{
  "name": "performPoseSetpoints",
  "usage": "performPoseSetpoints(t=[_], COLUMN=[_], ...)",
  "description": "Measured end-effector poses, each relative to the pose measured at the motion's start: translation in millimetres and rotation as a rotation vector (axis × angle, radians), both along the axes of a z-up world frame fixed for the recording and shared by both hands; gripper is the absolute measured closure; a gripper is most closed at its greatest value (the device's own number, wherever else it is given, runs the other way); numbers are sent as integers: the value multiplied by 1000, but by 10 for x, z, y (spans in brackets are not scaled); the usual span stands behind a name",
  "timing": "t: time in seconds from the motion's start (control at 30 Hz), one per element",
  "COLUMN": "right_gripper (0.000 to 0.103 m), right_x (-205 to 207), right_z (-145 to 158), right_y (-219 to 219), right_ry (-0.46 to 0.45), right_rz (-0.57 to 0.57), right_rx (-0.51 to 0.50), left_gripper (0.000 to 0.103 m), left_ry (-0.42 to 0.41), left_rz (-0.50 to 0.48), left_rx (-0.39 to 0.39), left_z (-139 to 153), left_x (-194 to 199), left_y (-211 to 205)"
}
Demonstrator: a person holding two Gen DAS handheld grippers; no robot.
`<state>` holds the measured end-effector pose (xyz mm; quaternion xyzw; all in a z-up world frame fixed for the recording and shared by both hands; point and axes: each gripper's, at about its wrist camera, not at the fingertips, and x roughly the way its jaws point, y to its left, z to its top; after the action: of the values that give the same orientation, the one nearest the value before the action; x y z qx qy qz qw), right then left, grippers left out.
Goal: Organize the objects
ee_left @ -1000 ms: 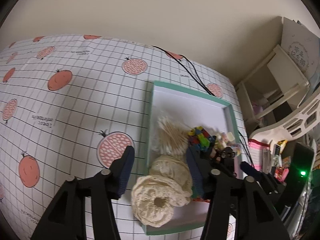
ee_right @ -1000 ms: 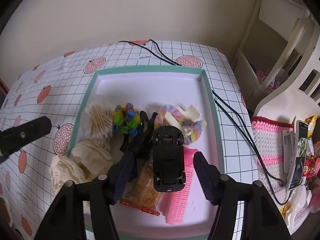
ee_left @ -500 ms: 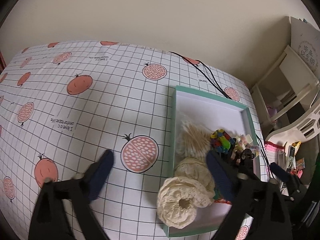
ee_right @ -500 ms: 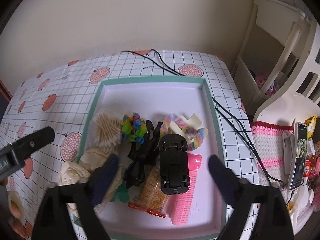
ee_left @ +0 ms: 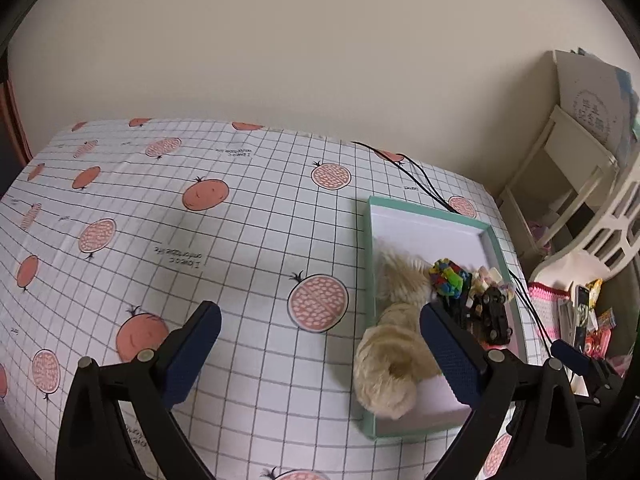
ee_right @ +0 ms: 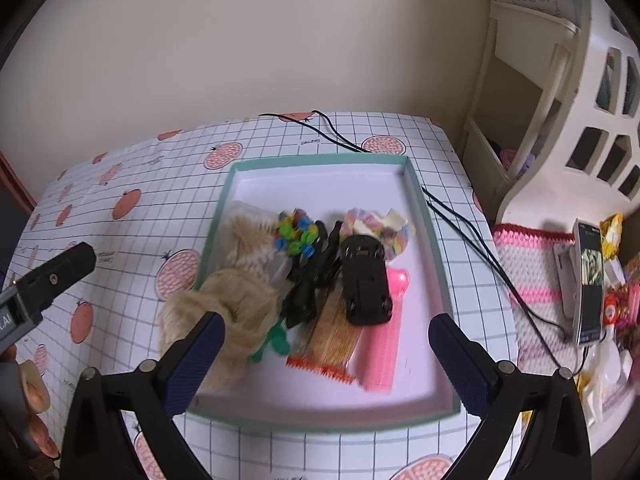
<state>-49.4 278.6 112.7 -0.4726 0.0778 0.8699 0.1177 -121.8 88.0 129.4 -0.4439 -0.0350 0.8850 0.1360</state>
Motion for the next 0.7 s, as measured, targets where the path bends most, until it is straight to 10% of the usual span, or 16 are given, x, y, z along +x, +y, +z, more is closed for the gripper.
performPoseSetpoints(t=[0.7], right_gripper=[0], right_x=[804], right_z=[-386], right_y=[-343], right_ry=[-45], right_rz=[6], right_rx=[9], left_gripper=[4], left_ry=[35], left_rz=[-50], left_rx=[-104], left_z=[-564], left_x=[866], left_y=[-421])
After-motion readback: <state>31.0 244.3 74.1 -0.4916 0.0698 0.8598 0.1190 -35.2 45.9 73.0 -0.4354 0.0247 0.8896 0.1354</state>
